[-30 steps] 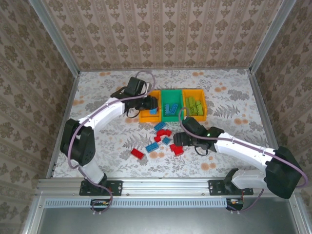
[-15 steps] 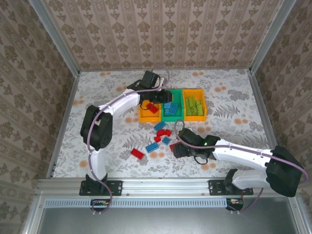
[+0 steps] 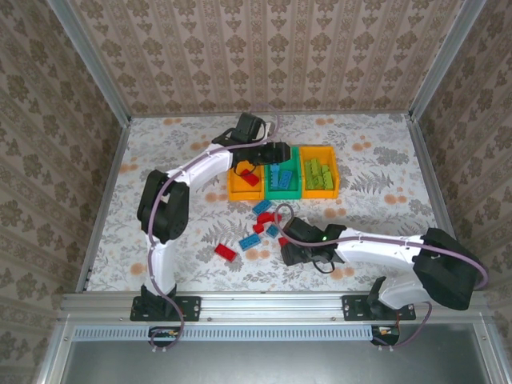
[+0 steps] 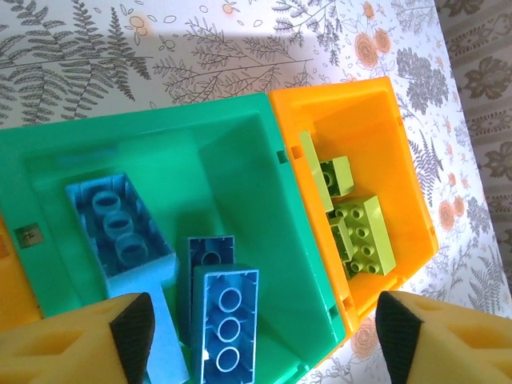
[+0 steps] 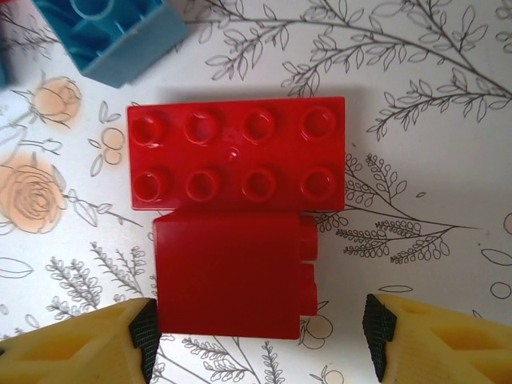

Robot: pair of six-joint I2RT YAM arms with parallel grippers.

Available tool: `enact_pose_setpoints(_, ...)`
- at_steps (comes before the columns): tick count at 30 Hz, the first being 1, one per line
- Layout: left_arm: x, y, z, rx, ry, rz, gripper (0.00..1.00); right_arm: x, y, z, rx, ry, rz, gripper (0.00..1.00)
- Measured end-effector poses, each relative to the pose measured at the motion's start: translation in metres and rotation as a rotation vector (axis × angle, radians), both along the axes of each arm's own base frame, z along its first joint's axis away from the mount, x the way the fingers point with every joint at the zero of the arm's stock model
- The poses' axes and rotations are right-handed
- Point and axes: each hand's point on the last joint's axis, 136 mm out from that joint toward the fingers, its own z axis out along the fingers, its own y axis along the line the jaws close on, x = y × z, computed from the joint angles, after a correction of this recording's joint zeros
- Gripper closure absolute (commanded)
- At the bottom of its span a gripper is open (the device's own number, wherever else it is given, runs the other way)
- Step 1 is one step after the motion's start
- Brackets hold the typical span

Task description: Sort the legos into containers by color

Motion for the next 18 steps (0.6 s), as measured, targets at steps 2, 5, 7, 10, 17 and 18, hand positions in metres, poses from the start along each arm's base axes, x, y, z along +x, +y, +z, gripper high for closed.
enact_pose_setpoints(2, -0.004, 0.005, 0.003, 0.004, -0.008, 0.004, 0.01, 0.000, 0.000, -0.004, -0.014, 0.006, 0.000, 0.34)
enact_pose_setpoints(5, -0.010, 0.014, 0.011, 0.005, -0.021, 0.014, 0.00, 0.002, 0.001, -0.011, -0.041, 0.020, 0.002, 0.40)
enact_pose_setpoints(7, -0.012, 0.023, 0.018, -0.001, -0.032, 0.028, 0.00, 0.004, 0.004, -0.013, -0.051, 0.026, 0.002, 0.47)
enact_pose_setpoints(10, -0.013, 0.043, 0.024, -0.004, -0.044, 0.060, 0.00, 0.006, 0.008, -0.013, -0.056, 0.020, 0.007, 0.59)
enact_pose_setpoints(17, -0.015, 0.096, 0.023, 0.034, -0.051, 0.157, 0.00, 0.013, 0.021, 0.003, -0.006, -0.019, 0.019, 0.69)
enact_pose_setpoints(18, -0.016, 0.104, 0.023, 0.042, -0.054, 0.172, 0.00, 0.014, 0.023, 0.008, 0.009, -0.030, 0.022, 0.69)
